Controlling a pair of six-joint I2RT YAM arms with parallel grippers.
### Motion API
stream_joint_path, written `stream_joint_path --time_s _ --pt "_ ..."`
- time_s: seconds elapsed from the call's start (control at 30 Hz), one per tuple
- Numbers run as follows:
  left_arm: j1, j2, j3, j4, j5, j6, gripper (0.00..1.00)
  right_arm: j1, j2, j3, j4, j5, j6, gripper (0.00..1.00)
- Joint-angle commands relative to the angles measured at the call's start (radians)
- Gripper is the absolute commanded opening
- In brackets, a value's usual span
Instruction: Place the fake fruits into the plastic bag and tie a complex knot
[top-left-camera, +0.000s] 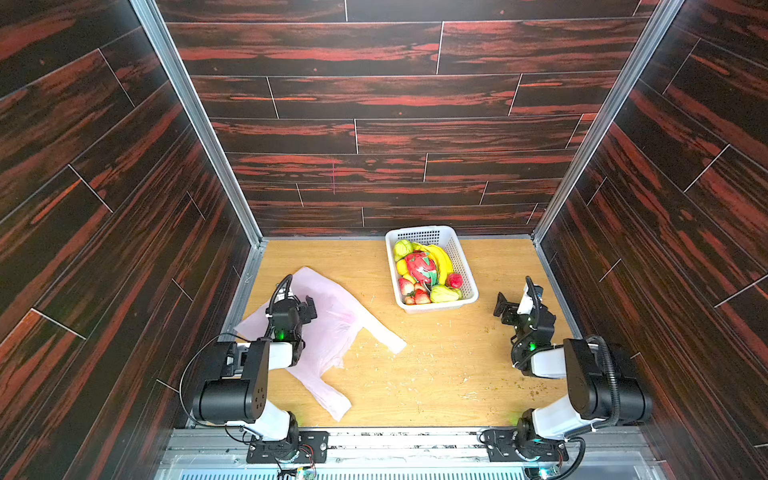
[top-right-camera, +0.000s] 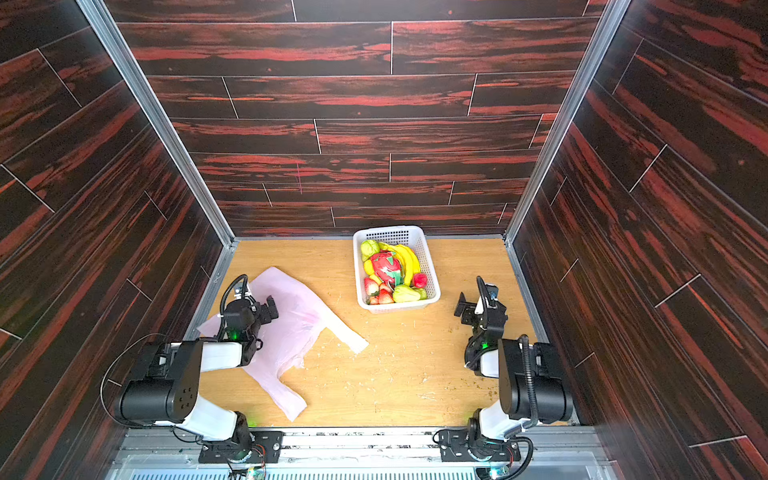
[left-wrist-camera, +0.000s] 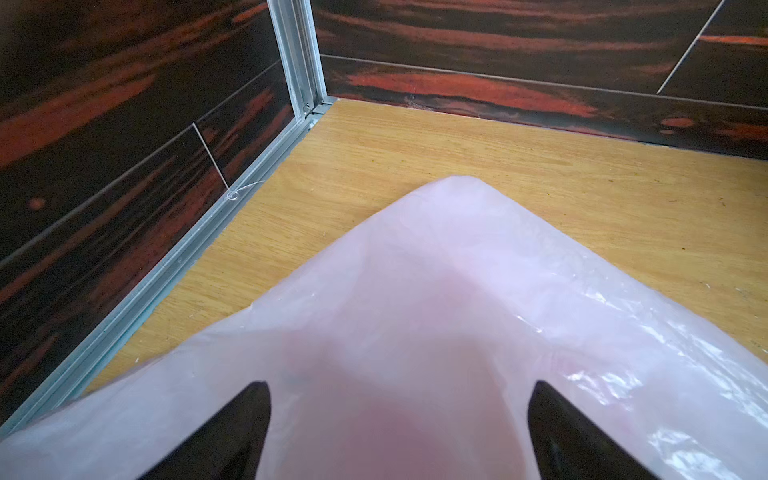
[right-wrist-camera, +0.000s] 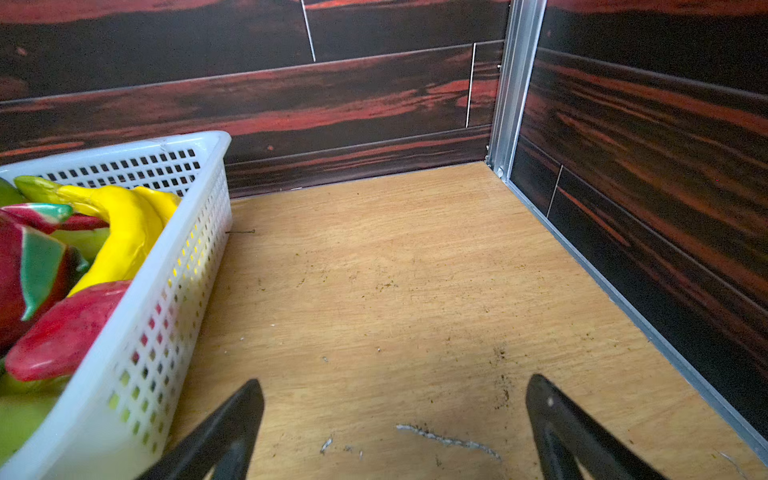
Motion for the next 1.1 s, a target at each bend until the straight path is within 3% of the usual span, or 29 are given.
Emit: stream_joint_path --time_s 0.0,0.63,0.77,0.9,1.07 --pt "0.002 -0.015 0.004 0.002 0.004 0.006 0.99 -0.003 0.009 -0.005 0.023 -0.006 0.008 0.99" --pt "0.002 -0.016 0.000 0.002 0.004 0.001 0.99 -0.003 0.008 -0.011 0.031 -0.005 0.010 0.99" --pt "0.001 -0.056 -0.040 0.056 -0.022 -0.011 0.99 -0.003 -0.080 -0.055 0.038 0.023 0.021 0.99" --pt "0.002 -0.230 -0.062 -0.012 0.022 0.024 0.99 -0.004 -0.277 -0.048 -0.170 0.030 0.043 0.99" --pt "-0.004 -0.514 0.117 -0.541 0.083 -0.083 0.95 -0.002 -0.551 0.077 -0.682 -0.015 0.169 0.99"
